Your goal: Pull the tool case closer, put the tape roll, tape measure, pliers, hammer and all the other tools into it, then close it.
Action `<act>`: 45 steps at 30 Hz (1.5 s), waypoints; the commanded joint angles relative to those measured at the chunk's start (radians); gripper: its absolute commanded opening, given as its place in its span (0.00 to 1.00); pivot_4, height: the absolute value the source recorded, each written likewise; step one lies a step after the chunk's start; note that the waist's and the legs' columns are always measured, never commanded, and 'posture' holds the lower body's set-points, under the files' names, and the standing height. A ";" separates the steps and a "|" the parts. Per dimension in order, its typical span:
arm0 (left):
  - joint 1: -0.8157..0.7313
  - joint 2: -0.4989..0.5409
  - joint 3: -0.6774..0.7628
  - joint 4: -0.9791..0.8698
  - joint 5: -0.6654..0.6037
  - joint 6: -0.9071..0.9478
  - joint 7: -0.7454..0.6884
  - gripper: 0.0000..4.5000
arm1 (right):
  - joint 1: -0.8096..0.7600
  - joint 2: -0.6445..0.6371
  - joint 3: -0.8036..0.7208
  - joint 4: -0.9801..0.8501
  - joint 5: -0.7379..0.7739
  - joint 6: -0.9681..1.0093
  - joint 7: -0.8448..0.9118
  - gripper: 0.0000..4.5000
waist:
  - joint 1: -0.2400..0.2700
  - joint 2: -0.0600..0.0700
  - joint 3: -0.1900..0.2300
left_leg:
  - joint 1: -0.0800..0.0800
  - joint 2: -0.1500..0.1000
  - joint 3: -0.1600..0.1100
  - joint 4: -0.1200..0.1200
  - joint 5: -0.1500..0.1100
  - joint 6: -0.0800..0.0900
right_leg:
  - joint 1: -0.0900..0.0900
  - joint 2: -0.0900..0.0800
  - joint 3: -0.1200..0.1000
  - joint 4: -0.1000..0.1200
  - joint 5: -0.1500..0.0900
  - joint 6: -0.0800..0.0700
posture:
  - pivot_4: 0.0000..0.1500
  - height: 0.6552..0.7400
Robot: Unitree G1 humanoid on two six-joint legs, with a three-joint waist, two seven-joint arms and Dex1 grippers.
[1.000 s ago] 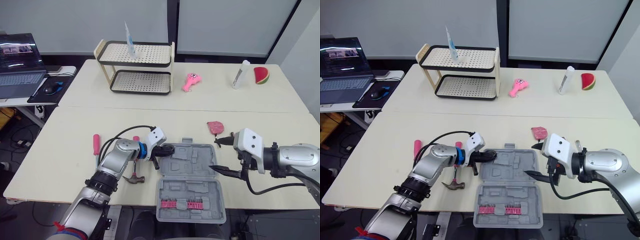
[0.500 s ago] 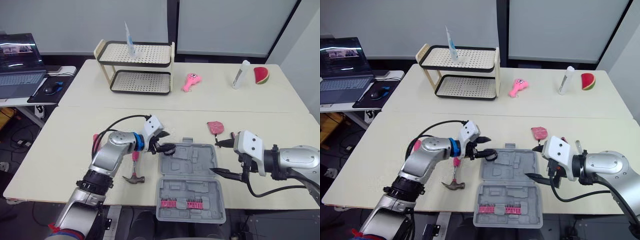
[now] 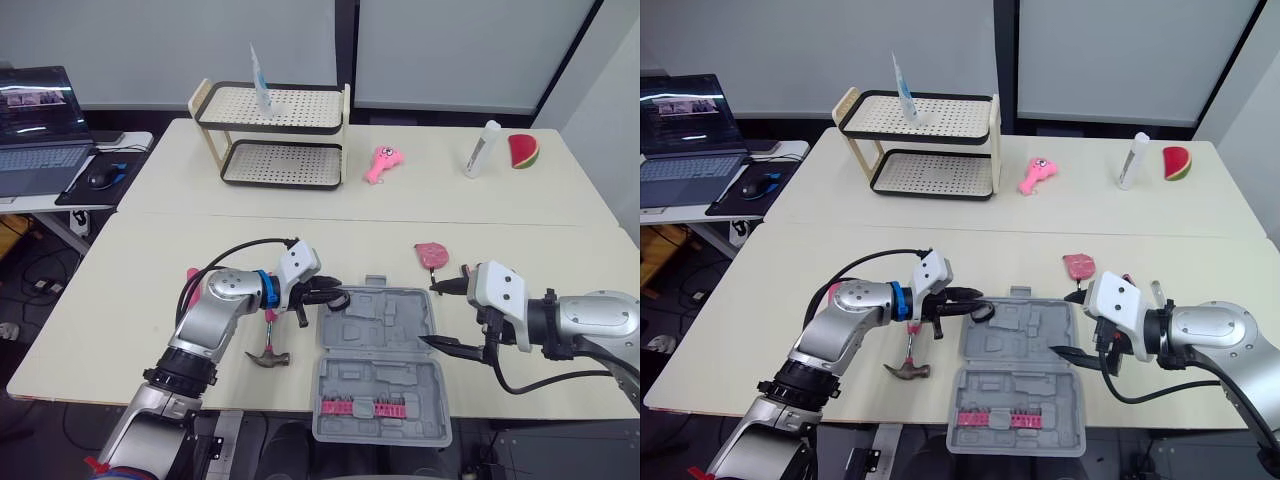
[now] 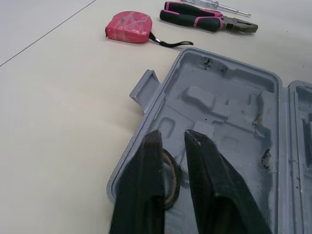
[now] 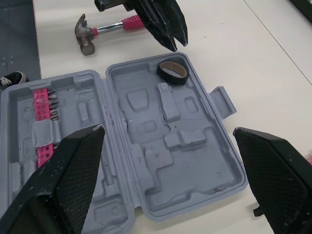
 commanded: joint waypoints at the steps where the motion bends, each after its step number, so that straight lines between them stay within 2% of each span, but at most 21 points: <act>1: -0.015 -0.017 -0.016 0.009 0.008 -0.033 -0.001 0.14 | -0.006 -0.001 -0.019 -0.032 0.005 -0.006 -0.003 1.00 | 0.000 0.000 0.000 | 0.000 0.000 0.000 0.000 0.000 0.000 | 0.000 0.000 0.000 0.000 0.000 0.000 | 1.00 0.87; 19: -0.061 -0.077 -0.091 0.297 0.156 -0.152 0.043 0.14 | -0.002 0.000 -0.010 -0.034 0.004 -0.003 -0.004 1.00 | 0.000 0.000 0.000 | 0.000 0.000 0.000 0.000 0.000 0.000 | 0.000 0.000 0.000 0.000 0.000 0.000 | 1.00 0.87; 26: -0.048 -0.069 -0.088 0.262 0.161 -0.155 0.036 0.14 | 0.003 -0.002 -0.015 -0.033 0.003 -0.008 0.000 1.00 | 0.000 0.000 0.000 | 0.000 0.000 0.000 0.000 0.000 0.000 | 0.000 0.000 0.000 0.000 0.000 0.000 | 1.00 0.87; 31: -0.040 -0.047 -0.062 0.170 0.126 -0.094 0.018 0.14 | 0.006 0.000 -0.021 -0.029 0.003 -0.014 0.000 1.00 | -0.001 0.000 0.000 | 0.000 0.000 0.000 0.000 0.000 0.000 | 0.000 0.000 0.000 0.000 0.000 0.000 | 1.00 0.87; 39: 0.010 0.113 0.056 -0.114 0.010 0.084 -0.032 0.14 | 0.012 0.016 -0.054 -0.018 0.005 -0.044 -0.008 1.00 | -0.001 0.000 0.000 | 0.000 0.000 0.000 0.000 0.000 0.000 | 0.000 0.000 0.000 0.000 0.000 0.000 | 1.00 0.87; 42: 0.064 0.188 0.165 -0.186 -0.064 0.119 -0.046 0.14 | 0.031 0.024 -0.099 0.003 -0.006 -0.071 -0.019 1.00 | -0.002 0.000 0.000 | 0.000 0.000 0.000 0.000 0.000 0.000 | 0.000 0.000 0.000 0.000 0.000 0.000 | 1.00 0.87; 45: 0.158 0.275 0.333 -0.219 -0.132 0.134 -0.033 0.14 | 0.086 0.039 -0.204 0.063 -0.041 -0.149 -0.031 1.00 | -0.002 0.000 0.000 | 0.000 0.001 -0.001 -0.001 0.000 0.000 | 0.000 0.000 0.000 -0.001 0.000 0.000 | 1.00 0.87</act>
